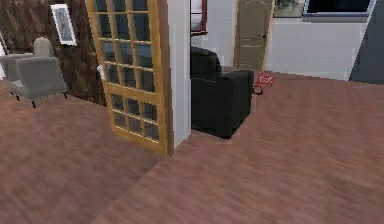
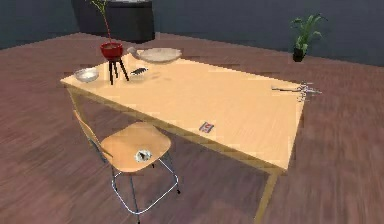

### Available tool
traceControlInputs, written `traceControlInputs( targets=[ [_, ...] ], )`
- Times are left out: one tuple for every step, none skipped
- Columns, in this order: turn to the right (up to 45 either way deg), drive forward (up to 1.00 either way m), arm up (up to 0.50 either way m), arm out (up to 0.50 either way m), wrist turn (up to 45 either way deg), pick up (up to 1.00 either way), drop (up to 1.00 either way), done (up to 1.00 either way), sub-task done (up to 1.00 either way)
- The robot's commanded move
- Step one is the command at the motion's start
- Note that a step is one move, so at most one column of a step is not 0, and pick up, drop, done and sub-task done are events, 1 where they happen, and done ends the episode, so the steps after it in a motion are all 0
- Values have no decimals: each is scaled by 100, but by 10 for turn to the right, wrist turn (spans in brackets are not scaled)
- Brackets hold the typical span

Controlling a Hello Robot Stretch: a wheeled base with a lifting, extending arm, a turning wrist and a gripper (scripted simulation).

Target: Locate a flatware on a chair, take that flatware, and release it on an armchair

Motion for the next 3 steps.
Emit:
traceControlInputs(
  targets=[
    [450, 0, 0, 0, 0, 0, 0, 0, 0],
    [0, 10, 0, 0, 0, 0, 0, 0, 0],
    [-450, 0, 0, 0, 0, 0, 0, 0, 0]
  ],
)
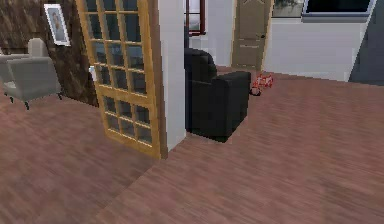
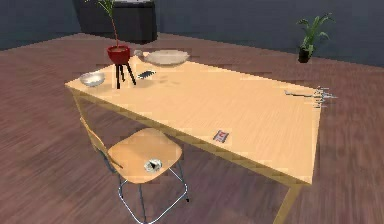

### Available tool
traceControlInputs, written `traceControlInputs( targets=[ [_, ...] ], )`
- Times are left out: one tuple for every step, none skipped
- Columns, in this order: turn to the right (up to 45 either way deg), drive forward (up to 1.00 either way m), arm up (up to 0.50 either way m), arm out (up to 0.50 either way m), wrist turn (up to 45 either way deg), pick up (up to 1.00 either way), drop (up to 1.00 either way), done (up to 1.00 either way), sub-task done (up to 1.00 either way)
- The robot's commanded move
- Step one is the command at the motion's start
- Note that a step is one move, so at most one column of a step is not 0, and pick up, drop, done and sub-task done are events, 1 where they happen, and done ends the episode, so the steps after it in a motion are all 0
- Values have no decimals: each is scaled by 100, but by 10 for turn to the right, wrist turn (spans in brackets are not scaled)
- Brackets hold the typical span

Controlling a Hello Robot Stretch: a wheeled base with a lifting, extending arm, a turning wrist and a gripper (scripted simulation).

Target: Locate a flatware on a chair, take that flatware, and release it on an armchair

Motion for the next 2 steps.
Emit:
traceControlInputs(
  targets=[
    [-90, 0, 0, 0, 0, 0, 0, 0, 0],
    [-30, 0, 0, 0, 0, 0, 0, 0, 0]
  ],
)
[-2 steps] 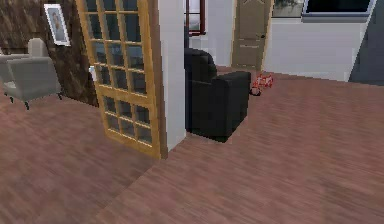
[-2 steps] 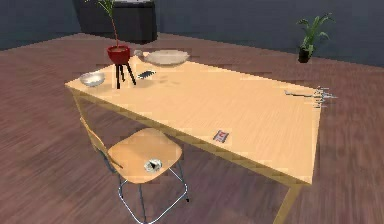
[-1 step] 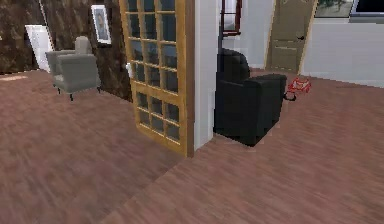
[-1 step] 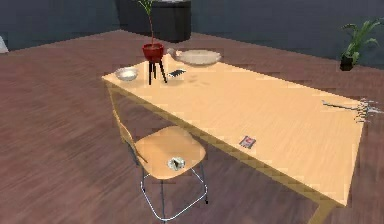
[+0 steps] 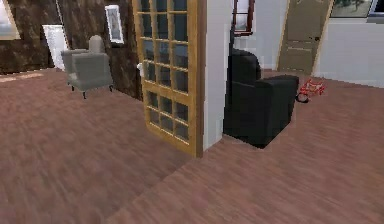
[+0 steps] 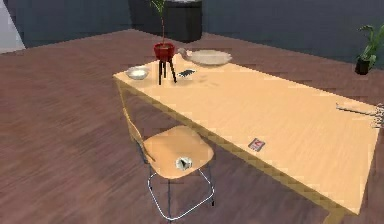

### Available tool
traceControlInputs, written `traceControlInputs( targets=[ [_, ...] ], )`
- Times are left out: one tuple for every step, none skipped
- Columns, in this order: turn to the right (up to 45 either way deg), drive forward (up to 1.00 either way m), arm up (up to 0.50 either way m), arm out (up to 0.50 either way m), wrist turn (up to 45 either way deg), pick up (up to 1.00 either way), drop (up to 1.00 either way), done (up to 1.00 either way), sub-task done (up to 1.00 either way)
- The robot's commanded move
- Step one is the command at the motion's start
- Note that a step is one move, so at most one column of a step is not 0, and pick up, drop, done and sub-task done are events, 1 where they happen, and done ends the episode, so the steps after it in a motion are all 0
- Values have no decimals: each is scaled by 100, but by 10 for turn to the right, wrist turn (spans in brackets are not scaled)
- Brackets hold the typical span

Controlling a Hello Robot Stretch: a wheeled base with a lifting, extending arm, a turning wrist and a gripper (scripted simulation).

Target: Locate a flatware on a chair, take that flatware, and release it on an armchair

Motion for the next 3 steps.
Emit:
traceControlInputs(
  targets=[
    [450, 0, 0, 0, 0, 0, 0, 0, 0],
    [270, 0, 0, 0, 0, 0, 0, 0, 0],
    [0, 25, 0, 0, 0, 0, 0, 0, 0]
  ],
)
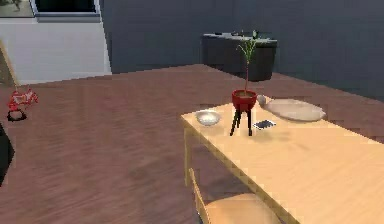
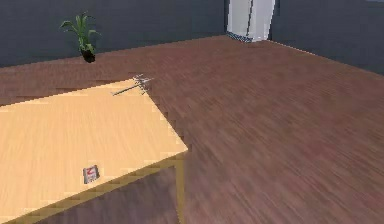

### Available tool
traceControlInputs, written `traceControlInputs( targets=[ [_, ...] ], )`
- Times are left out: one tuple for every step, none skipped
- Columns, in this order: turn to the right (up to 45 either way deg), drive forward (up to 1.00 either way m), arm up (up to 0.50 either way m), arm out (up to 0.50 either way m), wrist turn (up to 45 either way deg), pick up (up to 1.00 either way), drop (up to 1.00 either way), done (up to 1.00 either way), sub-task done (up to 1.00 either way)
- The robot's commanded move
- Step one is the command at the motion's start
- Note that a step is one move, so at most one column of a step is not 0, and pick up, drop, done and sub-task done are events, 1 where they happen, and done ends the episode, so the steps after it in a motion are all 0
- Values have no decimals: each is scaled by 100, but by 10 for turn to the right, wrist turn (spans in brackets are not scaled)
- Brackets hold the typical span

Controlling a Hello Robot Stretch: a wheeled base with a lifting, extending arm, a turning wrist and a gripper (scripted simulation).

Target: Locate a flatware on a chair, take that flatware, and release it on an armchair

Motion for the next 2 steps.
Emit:
traceControlInputs(
  targets=[
    [-450, 0, 0, 0, 0, 0, 0, 0, 0],
    [-150, 0, 0, 0, 0, 0, 0, 0, 0]
  ],
)
